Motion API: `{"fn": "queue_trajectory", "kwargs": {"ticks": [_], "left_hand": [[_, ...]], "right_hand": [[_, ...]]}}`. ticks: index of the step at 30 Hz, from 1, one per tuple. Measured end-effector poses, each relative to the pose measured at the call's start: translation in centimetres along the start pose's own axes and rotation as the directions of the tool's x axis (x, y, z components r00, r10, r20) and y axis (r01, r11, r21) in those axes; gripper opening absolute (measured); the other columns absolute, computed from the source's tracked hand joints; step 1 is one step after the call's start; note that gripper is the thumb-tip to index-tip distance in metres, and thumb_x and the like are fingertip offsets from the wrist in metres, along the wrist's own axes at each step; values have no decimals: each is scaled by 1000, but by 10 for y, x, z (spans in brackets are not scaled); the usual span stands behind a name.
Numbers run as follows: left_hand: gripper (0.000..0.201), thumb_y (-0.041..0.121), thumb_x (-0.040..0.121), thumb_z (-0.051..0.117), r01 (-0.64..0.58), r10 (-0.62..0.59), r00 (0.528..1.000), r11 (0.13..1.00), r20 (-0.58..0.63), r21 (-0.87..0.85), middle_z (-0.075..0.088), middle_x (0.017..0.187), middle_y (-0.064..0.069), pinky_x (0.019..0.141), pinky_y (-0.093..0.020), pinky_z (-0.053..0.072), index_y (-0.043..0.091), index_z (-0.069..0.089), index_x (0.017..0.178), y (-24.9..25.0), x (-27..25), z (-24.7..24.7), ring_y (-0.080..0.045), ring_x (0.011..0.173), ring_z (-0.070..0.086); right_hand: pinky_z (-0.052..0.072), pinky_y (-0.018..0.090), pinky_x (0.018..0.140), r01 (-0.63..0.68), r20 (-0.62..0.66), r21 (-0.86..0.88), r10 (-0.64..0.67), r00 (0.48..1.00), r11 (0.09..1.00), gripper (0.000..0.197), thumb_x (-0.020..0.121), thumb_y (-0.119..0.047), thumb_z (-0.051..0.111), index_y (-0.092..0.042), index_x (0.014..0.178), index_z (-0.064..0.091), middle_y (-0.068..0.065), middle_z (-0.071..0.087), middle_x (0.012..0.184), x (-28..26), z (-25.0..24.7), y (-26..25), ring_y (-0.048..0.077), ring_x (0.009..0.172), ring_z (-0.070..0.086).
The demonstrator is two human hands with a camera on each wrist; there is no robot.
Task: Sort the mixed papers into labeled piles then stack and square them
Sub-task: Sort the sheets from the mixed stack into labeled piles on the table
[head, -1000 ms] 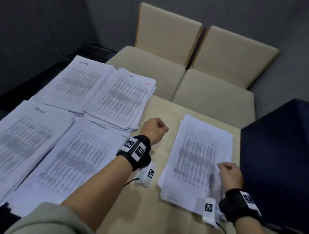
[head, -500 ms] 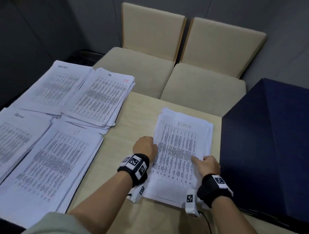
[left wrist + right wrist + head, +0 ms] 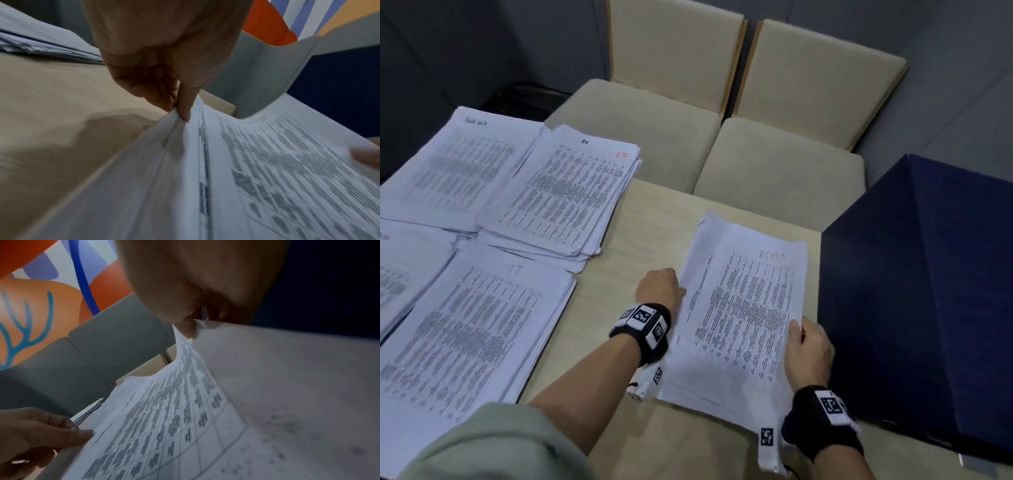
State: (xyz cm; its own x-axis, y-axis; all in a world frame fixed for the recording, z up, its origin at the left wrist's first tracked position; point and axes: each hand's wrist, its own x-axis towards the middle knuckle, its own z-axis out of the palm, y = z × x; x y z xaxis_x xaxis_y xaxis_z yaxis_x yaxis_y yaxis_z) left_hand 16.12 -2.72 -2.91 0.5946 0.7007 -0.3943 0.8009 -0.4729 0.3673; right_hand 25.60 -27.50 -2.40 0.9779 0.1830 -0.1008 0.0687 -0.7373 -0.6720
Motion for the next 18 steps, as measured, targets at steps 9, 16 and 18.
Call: {"fn": "queue_trajectory", "kwargs": {"ticks": [9,16,18], "left_hand": [[25,32,97,48,-152,152,982,988,-112,15,62,100,-7,76,-35,49,10,59,100,-8,0,-1,-25,89,59],[28,29,95,52,-38,68,985,982,160,-183,64,103,-10,70,-29,45,4,60,102,7,-4,17,-29,92,62],[27,28,95,51,-57,88,981,982,172,-177,66,94,-9,66,-28,44,4,61,91,9,-2,15,-27,84,62]], "right_hand": [[38,35,56,-25,-60,120,32,998,992,42,102,-22,50,2,67,53,9,52,59,-23,-12,1,26,61,48],[46,26,82,6,-171,257,39,984,966,29,104,-16,44,-9,124,64,3,68,105,-32,-1,-7,19,95,63],[45,27,73,-9,-222,297,78,972,955,22,103,-13,46,-10,116,63,5,67,95,-31,-1,-11,24,89,63]]}}
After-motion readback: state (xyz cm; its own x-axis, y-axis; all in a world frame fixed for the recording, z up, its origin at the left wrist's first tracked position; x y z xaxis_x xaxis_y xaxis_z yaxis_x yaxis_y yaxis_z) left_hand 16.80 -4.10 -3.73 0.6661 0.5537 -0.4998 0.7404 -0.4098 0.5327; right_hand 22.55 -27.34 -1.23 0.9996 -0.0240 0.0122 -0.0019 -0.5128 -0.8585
